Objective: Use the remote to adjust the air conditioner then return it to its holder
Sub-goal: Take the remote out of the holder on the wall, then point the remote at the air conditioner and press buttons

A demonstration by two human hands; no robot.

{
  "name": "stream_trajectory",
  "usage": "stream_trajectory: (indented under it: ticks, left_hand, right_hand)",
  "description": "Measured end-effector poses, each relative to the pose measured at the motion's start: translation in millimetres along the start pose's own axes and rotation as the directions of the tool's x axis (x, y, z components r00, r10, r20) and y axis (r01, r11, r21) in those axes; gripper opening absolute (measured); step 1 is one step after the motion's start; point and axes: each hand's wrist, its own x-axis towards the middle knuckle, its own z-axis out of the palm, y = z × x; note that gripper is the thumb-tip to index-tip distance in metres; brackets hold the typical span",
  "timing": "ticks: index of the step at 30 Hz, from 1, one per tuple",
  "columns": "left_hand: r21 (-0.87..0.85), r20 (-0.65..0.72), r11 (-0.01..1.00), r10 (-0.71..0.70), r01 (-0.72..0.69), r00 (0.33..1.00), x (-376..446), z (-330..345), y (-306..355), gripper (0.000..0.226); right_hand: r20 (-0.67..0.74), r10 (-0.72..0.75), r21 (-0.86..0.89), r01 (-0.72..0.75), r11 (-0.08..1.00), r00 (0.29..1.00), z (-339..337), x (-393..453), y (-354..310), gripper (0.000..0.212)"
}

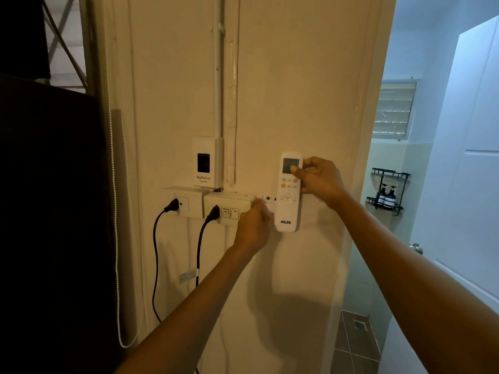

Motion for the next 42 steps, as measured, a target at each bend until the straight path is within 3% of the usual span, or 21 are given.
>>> stream_trajectory:
  ticks: [4, 19, 26, 30, 33, 42]
  left_hand:
    - [-0.152, 0.016, 0.988, -0.021, 0.023, 1.0, 5.5, -14.7, 17.2, 0.039]
    - [-0.499, 0.081, 0.856, -0.105, 0.132, 0.991, -42.9, -79.6, 13.9, 0.023]
    - [-0.499, 0.067, 0.855, -0.128, 0.144, 0.99, -98.9, -145.1, 16.1, 0.011]
    - [-0.521, -0.01, 0.845, -0.145, 0.119, 0.989, -145.2, -187.0, 14.6, 0.011]
    - [-0.531, -0.067, 0.843, -0.147, 0.09, 0.987, -184.9, -221.7, 15.8, 0.013]
    - [-0.507, -0.124, 0.861, -0.113, 0.034, 0.986, -304.9, -319.7, 24.0, 0.012]
  right_hand:
    - [0.067, 0.019, 0.048, -0.022, 0.999, 0.998, 8.7, -6.5, 3.5, 0.022]
    - [0.258, -0.035, 0.242, -0.029, 0.97, 0.965, 37.4, -54.1, -30.0, 0.035]
    - [0.252, -0.128, 0.125, 0.099, 0.987, 0.959, 63.3, -114.0, -74.4, 0.029]
    - [0.217, -0.202, 0.123, 0.178, 0.976, 0.955, 88.6, -168.2, -102.0, 0.02]
    - [0.225, -0.212, 0.146, 0.182, 0.972, 0.951, 110.5, -221.1, -122.0, 0.03]
    - [0.187, -0.157, 0.291, 0.098, 0.952, 0.97, 156.2, -365.8, -191.4, 0.027]
